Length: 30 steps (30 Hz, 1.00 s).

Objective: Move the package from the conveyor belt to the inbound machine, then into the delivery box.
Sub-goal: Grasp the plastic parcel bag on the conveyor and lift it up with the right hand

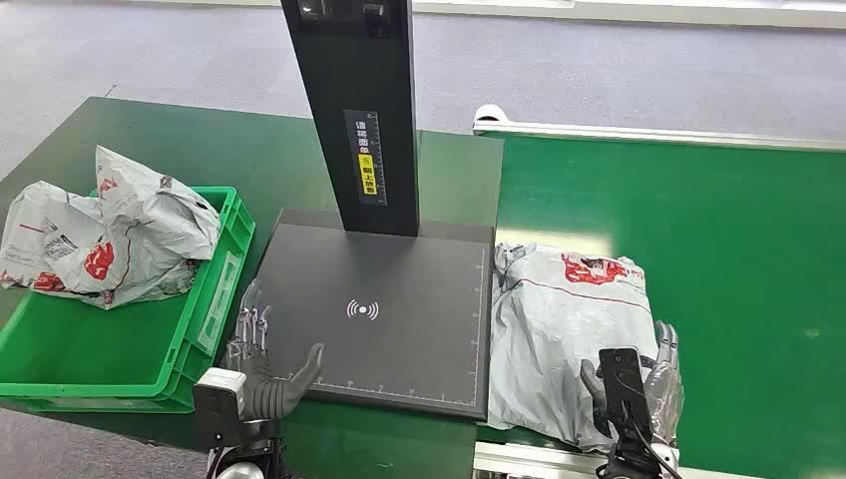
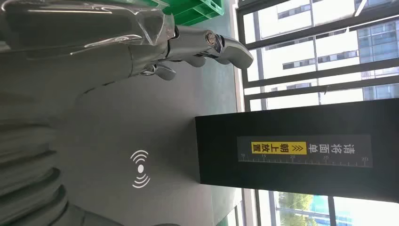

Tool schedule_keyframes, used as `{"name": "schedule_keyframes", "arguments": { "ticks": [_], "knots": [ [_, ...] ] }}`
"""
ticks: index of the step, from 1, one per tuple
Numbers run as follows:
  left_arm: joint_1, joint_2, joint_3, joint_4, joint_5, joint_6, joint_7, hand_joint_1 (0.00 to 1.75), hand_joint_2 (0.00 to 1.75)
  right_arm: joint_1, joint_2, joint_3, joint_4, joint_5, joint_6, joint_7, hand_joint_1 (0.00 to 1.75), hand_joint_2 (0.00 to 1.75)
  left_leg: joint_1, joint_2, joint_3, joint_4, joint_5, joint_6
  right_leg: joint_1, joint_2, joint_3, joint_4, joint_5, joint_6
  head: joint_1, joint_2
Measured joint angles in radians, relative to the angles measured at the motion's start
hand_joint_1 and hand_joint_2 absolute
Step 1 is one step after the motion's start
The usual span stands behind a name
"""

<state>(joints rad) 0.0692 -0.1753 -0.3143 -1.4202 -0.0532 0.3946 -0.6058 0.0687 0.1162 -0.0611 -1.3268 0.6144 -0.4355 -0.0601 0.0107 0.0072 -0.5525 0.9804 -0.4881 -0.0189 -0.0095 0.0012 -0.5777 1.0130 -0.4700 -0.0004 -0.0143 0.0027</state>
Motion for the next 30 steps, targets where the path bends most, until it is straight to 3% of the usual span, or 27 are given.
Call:
{"name": "schedule_keyframes", "arguments": {
  "ticks": [2, 7, 11, 15, 25, 30],
  "knots": [
    [0.000, -0.001, 0.001, 0.000, -0.001, -0.002, 0.001, 0.00, 1.75, 0.000, 0.001, -0.004, 0.001, 0.017, 0.008, 0.020, 0.00, 1.75, 0.000, 0.000, 0.000, 0.000, 0.000, 0.000, 0.000, 0.000, 0.000, 0.000, 0.000, 0.000, 0.000, 0.000],
    [-0.007, -0.005, 0.007, 0.000, -0.009, -0.022, 0.016, 0.00, 1.75, -0.021, 0.002, -0.046, 0.062, 0.127, 0.112, 0.168, 0.00, 1.75, 0.000, 0.000, 0.000, 0.000, 0.000, 0.000, 0.000, 0.000, 0.000, 0.000, 0.000, 0.000, 0.000, 0.000],
    [-0.014, -0.012, 0.015, 0.000, -0.019, -0.034, 0.032, 0.00, 1.75, -0.049, 0.003, -0.079, 0.163, 0.191, 0.173, 0.212, 0.00, 1.75, 0.000, 0.000, 0.000, 0.000, 0.000, 0.000, -0.001, 0.000, 0.000, 0.000, 0.000, 0.000, 0.000, 0.000],
    [-0.016, -0.017, 0.026, -0.001, -0.025, -0.035, 0.039, 0.00, 1.75, -0.089, 0.006, -0.087, 0.253, 0.240, 0.212, 0.251, 1.72, 1.75, 0.000, 0.000, 0.001, 0.000, 0.000, 0.000, 0.000, 0.000, 0.001, 0.000, 0.000, 0.000, 0.000, 0.000],
    [-0.017, -0.018, 0.052, -0.005, -0.024, -0.021, 0.043, 0.00, 1.75, -0.241, 0.002, -0.089, 0.448, 0.242, 0.301, 0.258, 1.75, 1.75, 0.002, 0.020, 0.021, -0.001, -0.008, 0.002, 0.002, 0.016, 0.018, -0.003, 0.000, -0.001, 0.000, 0.000],
    [-0.012, -0.023, 0.063, -0.014, -0.022, -0.012, 0.043, 0.00, 1.75, -0.264, 0.001, -0.092, 0.481, 0.192, 0.209, 0.168, 1.75, 1.75, 0.002, 0.017, 0.032, 0.000, -0.011, 0.004, 0.001, 0.016, 0.031, -0.004, -0.002, 0.003, 0.001, 0.000]
  ]
}}
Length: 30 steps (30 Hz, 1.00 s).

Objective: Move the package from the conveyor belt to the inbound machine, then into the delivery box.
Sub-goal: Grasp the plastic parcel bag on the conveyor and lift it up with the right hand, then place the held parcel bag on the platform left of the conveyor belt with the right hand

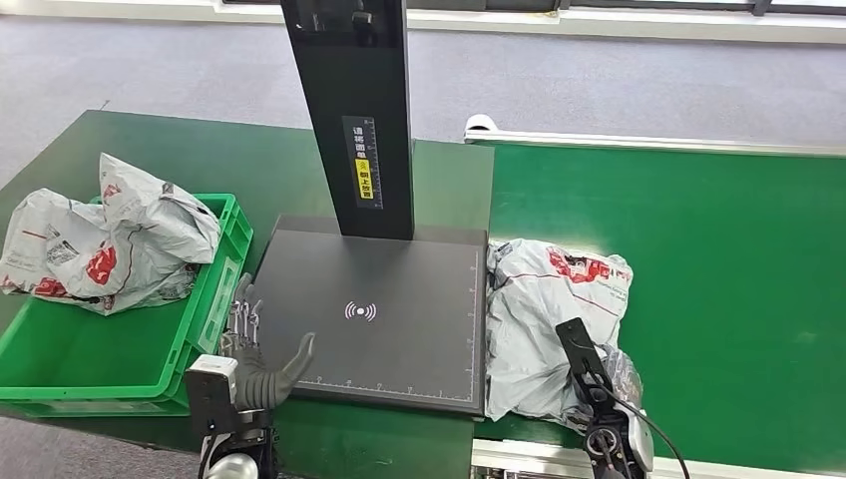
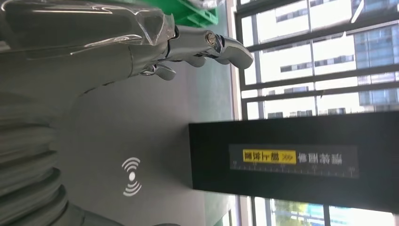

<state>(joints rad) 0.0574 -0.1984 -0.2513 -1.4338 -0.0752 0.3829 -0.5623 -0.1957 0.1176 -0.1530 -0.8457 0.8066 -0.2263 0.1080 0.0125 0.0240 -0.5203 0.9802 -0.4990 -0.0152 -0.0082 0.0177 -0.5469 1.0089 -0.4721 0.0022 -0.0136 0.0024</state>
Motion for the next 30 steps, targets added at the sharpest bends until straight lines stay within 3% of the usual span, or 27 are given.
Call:
{"name": "schedule_keyframes", "arguments": {
  "ticks": [4, 12, 15, 18, 24, 27, 29, 30],
  "knots": [
    [0.016, -0.008, 0.017, -0.019, -0.006, 0.005, -0.001, 0.00, 1.75, 0.057, 0.024, 0.003, -0.117, -0.033, -0.125, -0.097, 1.75, 1.75, 0.000, -0.009, -0.004, 0.001, 0.004, -0.001, 0.000, -0.007, -0.003, 0.001, 0.000, 0.000, -0.001, 0.000],
    [0.028, -0.013, 0.034, -0.028, -0.008, 0.006, -0.003, 0.00, 1.75, 0.122, 0.048, 0.012, -0.289, -0.038, -0.140, -0.097, 1.75, 1.75, 0.000, -0.011, -0.020, 0.001, 0.004, -0.001, 0.000, -0.010, -0.018, 0.001, -0.001, 0.000, -0.001, 0.000],
    [0.028, -0.014, 0.037, -0.028, -0.008, 0.006, -0.004, 0.00, 1.75, 0.131, 0.051, 0.014, -0.308, -0.069, -0.163, -0.138, 1.75, 1.75, 0.000, -0.012, -0.022, 0.001, 0.004, -0.001, 0.000, -0.010, -0.020, 0.001, -0.001, 0.000, -0.001, 0.000],
    [0.027, -0.014, 0.039, -0.028, -0.008, 0.006, -0.015, 0.00, 1.75, 0.165, 0.059, 0.023, -0.391, -0.155, -0.251, -0.283, 1.75, 1.75, -0.001, -0.013, -0.024, 0.001, 0.004, -0.001, -0.001, -0.011, -0.021, 0.001, -0.001, 0.000, -0.001, 0.000],
    [0.011, -0.020, 0.044, -0.019, 0.000, 0.003, -0.052, 0.00, 1.75, 0.266, 0.075, 0.071, -0.736, -0.443, -0.436, -0.629, 1.75, 1.75, -0.001, -0.013, -0.025, 0.001, 0.004, -0.001, 0.000, -0.012, -0.023, 0.001, -0.002, 0.000, -0.001, 0.000],
    [-0.004, -0.020, 0.045, -0.011, 0.010, 0.004, -0.064, 0.00, 1.75, 0.299, 0.084, 0.110, -0.849, -0.562, -0.428, -0.726, 1.75, 1.75, -0.001, -0.012, -0.026, 0.000, 0.004, -0.001, 0.000, -0.012, -0.022, 0.001, -0.002, 0.000, -0.001, 0.000],
    [-0.013, -0.020, 0.046, -0.009, 0.013, 0.005, -0.067, 0.00, 1.75, 0.297, 0.084, 0.151, -0.875, -0.653, -0.337, -0.704, 1.75, 1.75, -0.001, -0.012, -0.026, 0.000, 0.004, -0.001, 0.000, -0.012, -0.022, 0.001, -0.002, 0.000, 0.000, 0.000],
    [-0.017, -0.020, 0.046, -0.009, 0.013, 0.007, -0.068, 0.00, 1.75, 0.288, 0.084, 0.180, -0.871, -0.708, -0.246, -0.663, 1.75, 1.75, -0.001, -0.011, -0.026, 0.000, 0.004, -0.002, 0.000, -0.011, -0.021, 0.001, -0.002, 0.000, -0.001, 0.000]
  ]
}}
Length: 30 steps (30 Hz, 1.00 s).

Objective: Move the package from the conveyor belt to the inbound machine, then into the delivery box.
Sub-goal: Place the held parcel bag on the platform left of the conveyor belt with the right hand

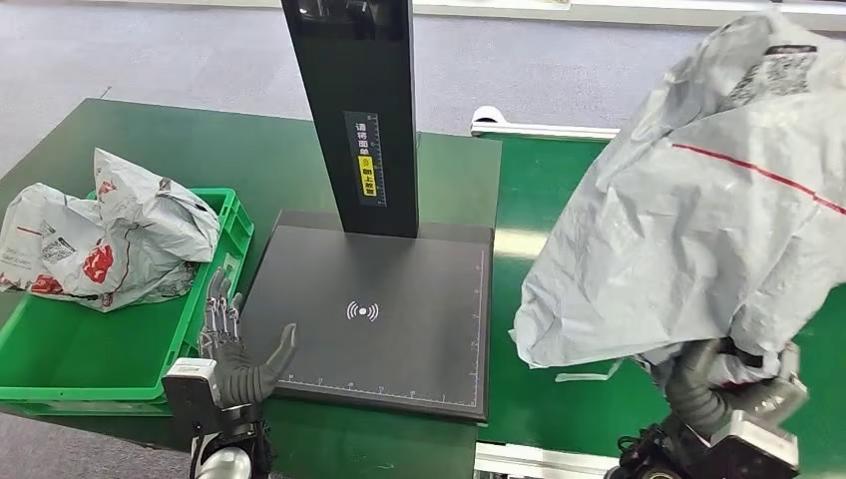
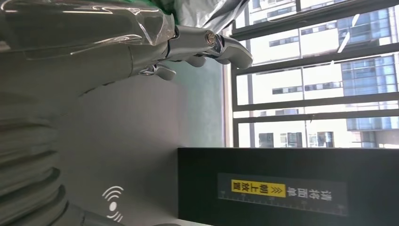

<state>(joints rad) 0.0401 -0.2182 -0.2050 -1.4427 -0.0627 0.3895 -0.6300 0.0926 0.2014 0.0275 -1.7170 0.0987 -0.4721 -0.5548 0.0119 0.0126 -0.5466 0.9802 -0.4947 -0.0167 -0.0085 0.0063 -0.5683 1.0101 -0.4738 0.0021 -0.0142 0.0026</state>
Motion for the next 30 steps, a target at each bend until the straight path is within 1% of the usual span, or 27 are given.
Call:
{"name": "schedule_keyframes", "arguments": {
  "ticks": [2, 3, 4, 6, 9, 13, 17, 21, 22, 25, 26, 30],
  "knots": [
    [-0.011, 0.000, 0.001, 0.000, 0.000, 0.001, 0.000, 0.00, 1.75, -0.026, 0.000, 0.068, 0.037, -0.070, 0.205, 0.082, 1.75, 1.75, 0.000, 0.000, 0.001, 0.000, 0.001, 0.000, 0.000, 0.000, 0.000, 0.000, 0.000, 0.000, 0.000, 0.000],
    [-0.016, 0.000, 0.001, 0.001, -0.001, 0.002, 0.000, 0.00, 1.75, -0.039, 0.001, 0.103, 0.064, -0.073, 0.288, 0.108, 1.75, 1.75, 0.000, -0.001, 0.001, 0.000, 0.002, 0.000, 0.000, -0.001, 0.000, 0.000, 0.000, 0.000, 0.000, 0.000],
    [-0.021, 0.000, 0.002, 0.001, -0.001, 0.004, 0.000, 0.00, 1.75, -0.053, 0.003, 0.139, 0.094, -0.057, 0.344, 0.121, 1.75, 1.75, 0.000, -0.003, 0.001, 0.000, 0.003, 0.000, 0.000, -0.003, 0.000, 0.000, 0.000, 0.000, 0.000, 0.000],
    [-0.028, 0.001, 0.002, 0.004, -0.001, 0.014, 0.000, 0.00, 1.75, -0.079, 0.005, 0.205, 0.151, -0.026, 0.411, 0.133, 1.75, 1.75, 0.001, -0.006, 0.000, 0.000, 0.004, 0.000, 0.001, -0.006, 0.000, 0.000, 0.000, 0.000, 0.000, 0.000],
    [-0.031, 0.004, 0.003, 0.008, 0.002, 0.041, -0.005, 0.00, 1.75, -0.119, 0.006, 0.297, 0.233, -0.015, 0.474, 0.143, 1.75, 1.75, 0.001, -0.006, -0.001, 0.000, 0.004, 0.000, 0.001, -0.006, -0.001, 0.001, 0.000, 0.000, 0.000, 0.000],
    [-0.029, 0.012, 0.005, 0.009, 0.015, 0.061, -0.012, 0.00, 1.75, -0.151, 0.005, 0.383, 0.320, -0.005, 0.510, 0.187, 1.75, 1.75, 0.001, -0.006, -0.002, 0.000, 0.004, 0.000, 0.001, -0.007, -0.002, 0.001, 0.000, 0.000, 0.000, 0.000],
    [-0.026, 0.022, 0.010, 0.009, 0.022, 0.068, -0.015, 0.00, 1.75, -0.163, 0.005, 0.434, 0.377, 0.033, 0.525, 0.244, 1.75, 1.75, 0.000, -0.007, -0.003, 0.000, 0.004, 0.000, 0.001, -0.006, -0.003, 0.000, 0.000, 0.000, 0.000, 0.000],
    [-0.025, 0.028, 0.014, 0.009, 0.023, 0.071, -0.016, 0.00, 1.75, -0.170, 0.005, 0.457, 0.411, 0.042, 0.530, 0.259, 1.75, 1.75, 0.000, -0.007, -0.003, 0.000, 0.004, 0.000, 0.001, -0.006, -0.003, 0.000, 0.000, 0.000, 0.000, 0.000],
    [-0.025, 0.029, 0.015, 0.009, 0.024, 0.072, -0.017, 0.00, 1.75, -0.172, 0.005, 0.460, 0.418, 0.044, 0.532, 0.261, 1.36, 1.75, 0.000, -0.007, -0.003, 0.000, 0.004, 0.000, 0.001, -0.006, -0.003, 0.000, 0.000, 0.000, 0.000, 0.000],
    [-0.024, 0.032, 0.016, 0.009, 0.026, 0.082, -0.021, 0.00, 1.75, -0.181, 0.004, 0.468, 0.435, 0.057, 0.538, 0.269, 0.05, 1.75, 0.001, -0.007, -0.003, 0.000, 0.004, 0.000, 0.001, -0.006, -0.003, 0.000, 0.000, 0.000, 0.000, 0.000],
    [-0.024, 0.033, 0.016, 0.009, 0.027, 0.091, -0.024, 0.00, 1.75, -0.184, 0.004, 0.469, 0.442, 0.065, 0.535, 0.272, 0.00, 1.75, 0.001, -0.007, -0.003, 0.000, 0.004, 0.000, 0.001, -0.006, -0.003, 0.000, 0.000, 0.000, 0.000, 0.000],
    [-0.017, 0.037, 0.044, -0.009, 0.030, 0.144, -0.039, 0.00, 1.75, -0.201, 0.004, 0.471, 0.467, 0.107, 0.474, 0.277, 0.00, 1.75, 0.001, -0.007, -0.003, 0.000, 0.004, 0.000, 0.001, -0.006, -0.003, 0.000, 0.000, 0.000, 0.000, 0.000]
  ]
}}
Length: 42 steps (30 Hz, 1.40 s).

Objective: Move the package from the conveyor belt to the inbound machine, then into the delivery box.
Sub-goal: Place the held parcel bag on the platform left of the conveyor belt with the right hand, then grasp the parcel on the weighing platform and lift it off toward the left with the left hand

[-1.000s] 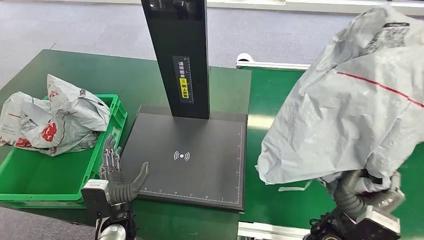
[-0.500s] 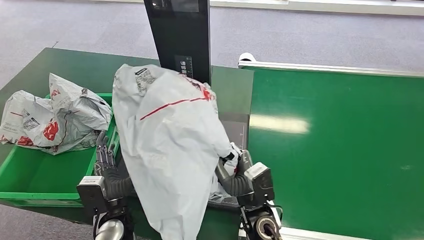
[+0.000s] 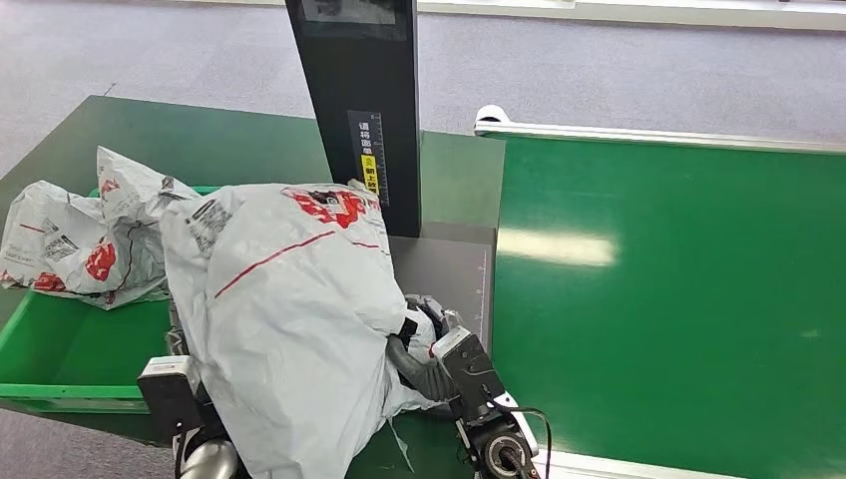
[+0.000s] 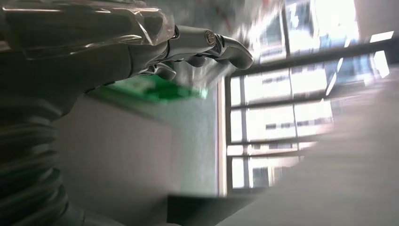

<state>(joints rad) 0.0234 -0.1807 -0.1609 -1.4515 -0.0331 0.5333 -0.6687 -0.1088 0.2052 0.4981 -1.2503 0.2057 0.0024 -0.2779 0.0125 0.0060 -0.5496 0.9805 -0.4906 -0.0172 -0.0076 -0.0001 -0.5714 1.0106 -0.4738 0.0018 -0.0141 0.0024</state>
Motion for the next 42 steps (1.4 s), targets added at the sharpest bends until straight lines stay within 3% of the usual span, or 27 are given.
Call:
{"name": "schedule_keyframes", "arguments": {
  "ticks": [5, 16, 26, 37, 42],
  "knots": [
    [0.020, 0.006, 0.058, -0.050, -0.012, 0.036, -0.010, 0.00, 1.75, -0.009, -0.005, -0.008, 0.012, 0.005, -0.093, -0.019, 0.00, 1.75, 0.000, 0.000, 0.000, 0.000, 0.000, 0.000, 0.000, 0.000, 0.000, 0.000, 0.000, 0.000, 0.000, 0.000],
    [0.027, 0.010, 0.157, -0.124, -0.054, 0.064, -0.026, 0.00, 1.75, 0.022, -0.014, -0.079, -0.048, -0.076, -0.306, -0.149, 0.00, 1.75, 0.000, 0.000, 0.000, 0.000, 0.000, 0.000, 0.000, 0.000, 0.000, 0.000, 0.000, 0.000, 0.000, 0.000],
    [0.028, 0.011, 0.179, -0.140, -0.068, 0.072, -0.030, 0.00, 1.75, 0.046, -0.016, -0.103, -0.097, -0.099, -0.340, -0.175, 0.00, 1.75, 0.000, 0.000, 0.000, 0.000, 0.000, 0.000, 0.000, 0.000, 0.000, 0.000, 0.000, 0.000, 0.000, 0.000],
    [0.027, 0.019, 0.232, -0.221, -0.109, 0.158, -0.031, 0.00, 1.75, 0.061, -0.009, -0.135, -0.161, -0.110, -0.371, -0.200, 0.00, 1.75, 0.000, 0.000, 0.000, 0.000, 0.000, 0.000, 0.000, 0.000, 0.000, 0.000, 0.000, 0.000, 0.000, 0.000],
    [0.029, 0.028, 0.273, -0.298, -0.083, 0.114, -0.021, 0.00, 1.75, 0.069, -0.007, -0.140, -0.166, -0.111, -0.372, -0.202, 0.00, 1.75, 0.000, 0.000, 0.000, 0.000, 0.000, 0.000, 0.000, 0.000, -0.001, 0.000, 0.000, 0.000, 0.000, 0.000]
  ]
}}
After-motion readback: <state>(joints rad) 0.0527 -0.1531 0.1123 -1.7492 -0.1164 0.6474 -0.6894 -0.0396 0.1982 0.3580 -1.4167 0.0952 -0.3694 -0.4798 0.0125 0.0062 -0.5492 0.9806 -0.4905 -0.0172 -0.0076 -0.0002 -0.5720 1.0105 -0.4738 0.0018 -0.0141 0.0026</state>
